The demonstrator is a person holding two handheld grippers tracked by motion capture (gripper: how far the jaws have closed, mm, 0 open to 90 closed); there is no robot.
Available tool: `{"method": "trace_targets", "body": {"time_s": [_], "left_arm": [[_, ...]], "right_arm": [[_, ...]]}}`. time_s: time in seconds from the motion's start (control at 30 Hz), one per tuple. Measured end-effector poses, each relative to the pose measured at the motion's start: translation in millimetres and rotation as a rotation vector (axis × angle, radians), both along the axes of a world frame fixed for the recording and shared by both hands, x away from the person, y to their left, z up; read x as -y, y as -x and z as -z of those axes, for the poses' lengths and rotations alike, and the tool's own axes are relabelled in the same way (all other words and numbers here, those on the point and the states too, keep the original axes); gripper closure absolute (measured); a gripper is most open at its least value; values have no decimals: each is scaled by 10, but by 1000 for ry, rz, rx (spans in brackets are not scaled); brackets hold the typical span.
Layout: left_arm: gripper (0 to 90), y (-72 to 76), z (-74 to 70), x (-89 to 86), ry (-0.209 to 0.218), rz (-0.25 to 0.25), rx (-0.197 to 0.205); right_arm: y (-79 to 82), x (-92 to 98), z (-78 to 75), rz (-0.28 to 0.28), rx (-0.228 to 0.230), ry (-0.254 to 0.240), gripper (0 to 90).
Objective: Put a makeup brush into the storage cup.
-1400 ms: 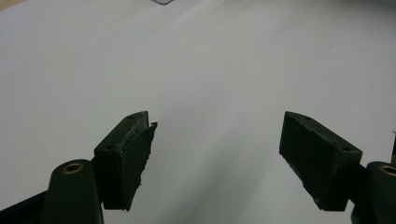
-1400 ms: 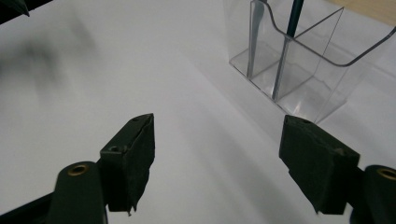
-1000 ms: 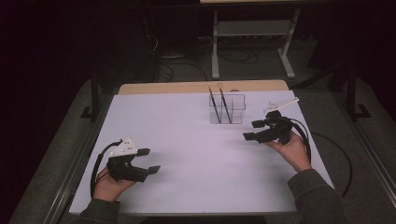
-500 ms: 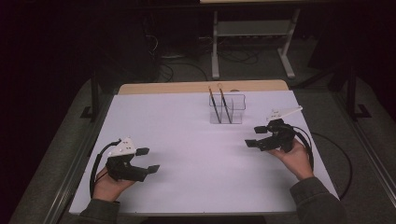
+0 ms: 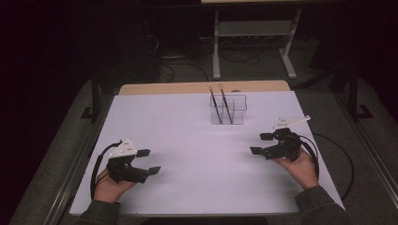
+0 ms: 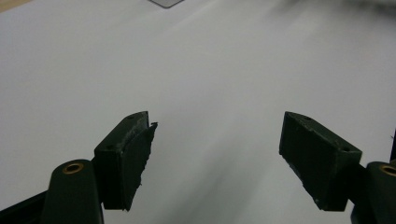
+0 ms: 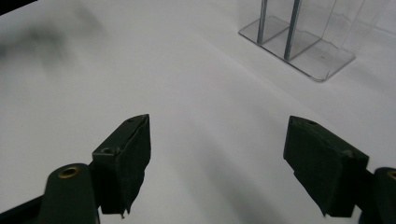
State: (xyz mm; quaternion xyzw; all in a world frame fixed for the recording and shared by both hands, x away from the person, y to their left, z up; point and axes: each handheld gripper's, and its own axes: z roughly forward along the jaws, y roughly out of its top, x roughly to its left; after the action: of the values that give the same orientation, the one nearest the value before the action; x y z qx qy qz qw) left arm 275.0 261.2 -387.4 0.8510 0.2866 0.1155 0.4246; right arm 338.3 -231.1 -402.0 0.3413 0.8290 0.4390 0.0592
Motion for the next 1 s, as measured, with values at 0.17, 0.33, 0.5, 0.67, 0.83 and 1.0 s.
{"method": "trace_targets", "body": {"time_s": [0.17,0.33,0.5,0.67,0.83,1.0], "left_arm": [[244,2,14,2,2,1,-7],[244,4,32,4,3,-1,-13],[244,4,37,6,-1,3,-13],[243,7,54,9,-2,5,-21],[242,9,69,9,-3,9,-29],[239,11,83,8,-5,11,-32]], "right_arm": [[63,15,32,5,1,-10,219],[126,35,97,14,-5,-15,206],[160,59,129,18,-1,-20,204],[197,67,133,27,-4,-28,190],[248,85,164,32,5,-29,181],[291,103,190,35,3,-28,170]]}}
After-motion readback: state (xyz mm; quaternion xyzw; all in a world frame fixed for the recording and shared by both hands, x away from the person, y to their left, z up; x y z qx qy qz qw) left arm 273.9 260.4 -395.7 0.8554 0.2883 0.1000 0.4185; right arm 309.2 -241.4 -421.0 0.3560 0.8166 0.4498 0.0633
